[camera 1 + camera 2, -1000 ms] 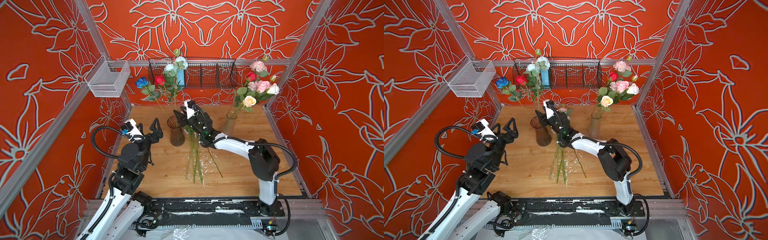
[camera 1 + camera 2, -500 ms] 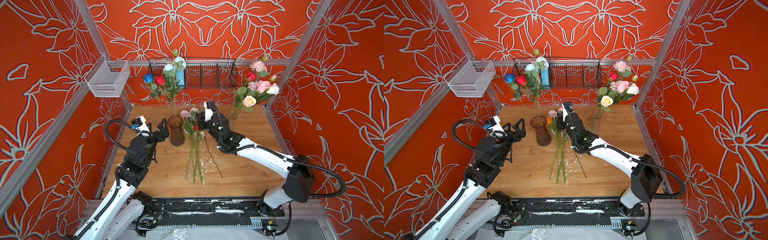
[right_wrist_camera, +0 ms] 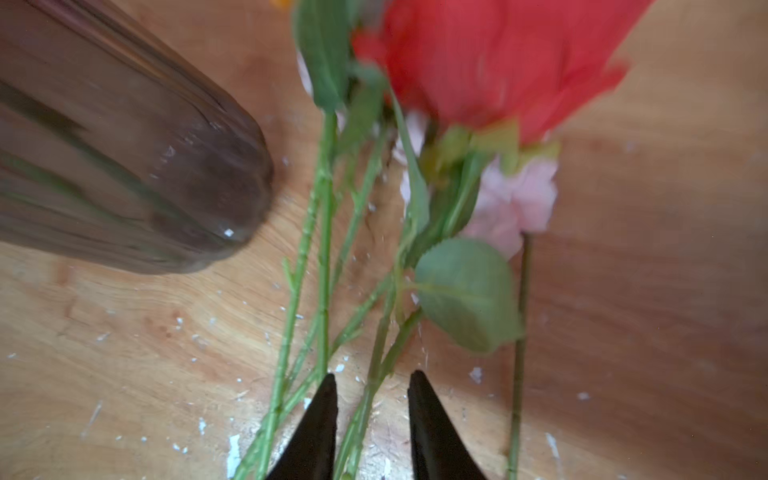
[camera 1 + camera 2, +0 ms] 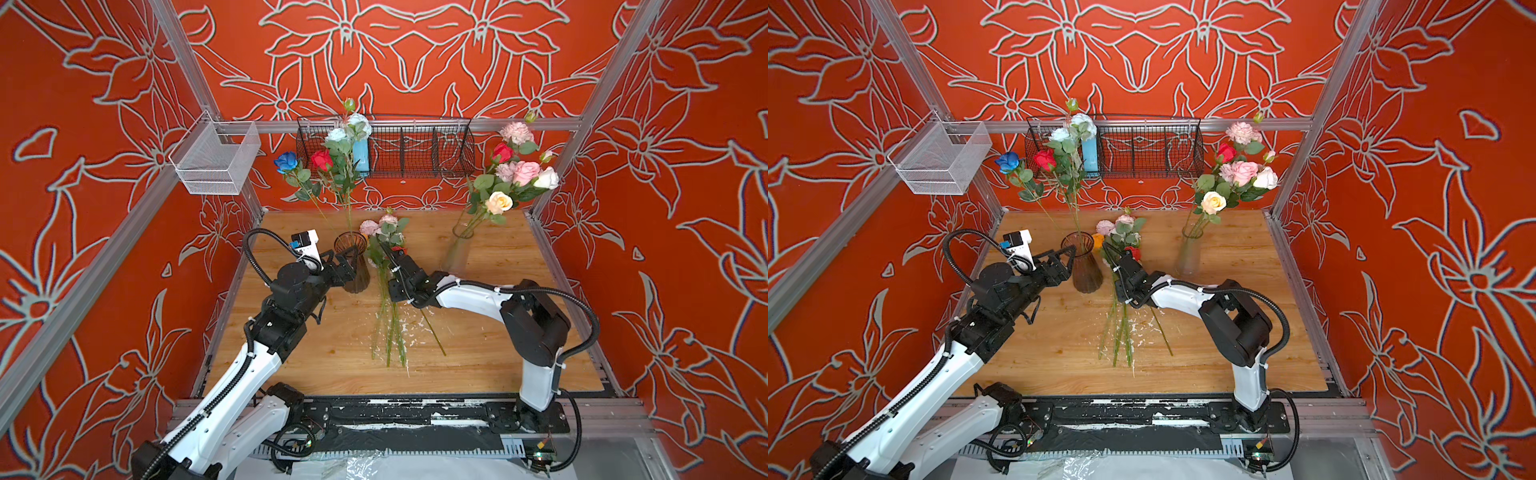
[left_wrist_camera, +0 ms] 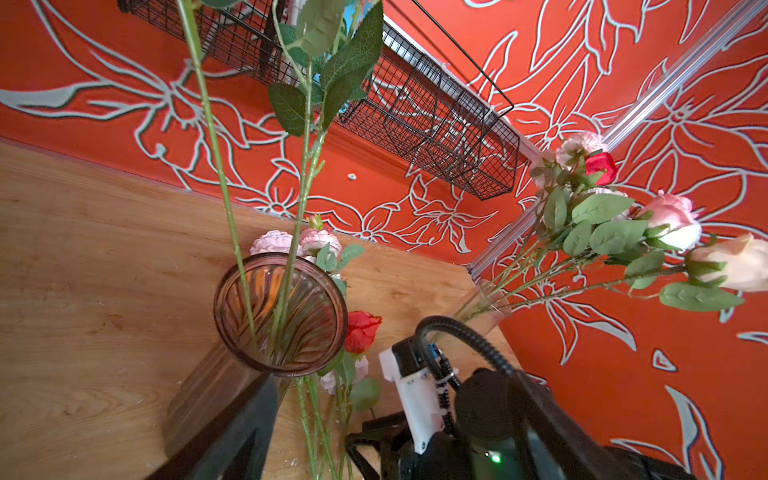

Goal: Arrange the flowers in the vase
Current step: 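Move the right gripper down to the bunch and close on a pink rose stem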

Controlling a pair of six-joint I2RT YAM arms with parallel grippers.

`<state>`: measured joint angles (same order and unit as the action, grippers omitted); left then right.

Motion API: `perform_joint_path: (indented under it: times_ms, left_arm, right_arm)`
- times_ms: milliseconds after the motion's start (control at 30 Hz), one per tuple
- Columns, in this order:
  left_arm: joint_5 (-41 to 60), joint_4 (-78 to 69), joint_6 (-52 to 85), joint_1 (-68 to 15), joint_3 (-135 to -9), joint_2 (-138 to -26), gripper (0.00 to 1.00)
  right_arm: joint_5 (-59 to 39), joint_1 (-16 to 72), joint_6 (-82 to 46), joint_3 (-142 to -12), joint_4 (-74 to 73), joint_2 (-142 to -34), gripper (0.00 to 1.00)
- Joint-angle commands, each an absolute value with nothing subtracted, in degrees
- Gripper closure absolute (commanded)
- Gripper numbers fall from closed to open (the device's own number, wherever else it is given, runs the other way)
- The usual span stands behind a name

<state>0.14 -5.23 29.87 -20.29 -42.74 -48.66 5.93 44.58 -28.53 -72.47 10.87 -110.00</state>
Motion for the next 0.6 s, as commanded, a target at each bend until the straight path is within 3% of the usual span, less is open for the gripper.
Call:
perform_joint_path:
  times_ms: [0,233,567]
  left_arm:
    - [0.51,-6.86,30.53,-20.48,-44.47,-47.84,0.14]
    - [-0.57,-6.86,29.93,-20.39,-44.27,-46.98,0.13]
    - [-1.58,-6.84,28.66,-20.46,-44.3,-45.71,0.13]
  right_arm:
    - [-0.04,43.46,-32.63,-74.42,10.17,-112.46,0.76]
    - [0.61,43.17,-33.4,-72.85,9.13,-111.47,0.96]
    - [2.45,43.13,-32.75,-65.75,8.83,-96.96,0.97]
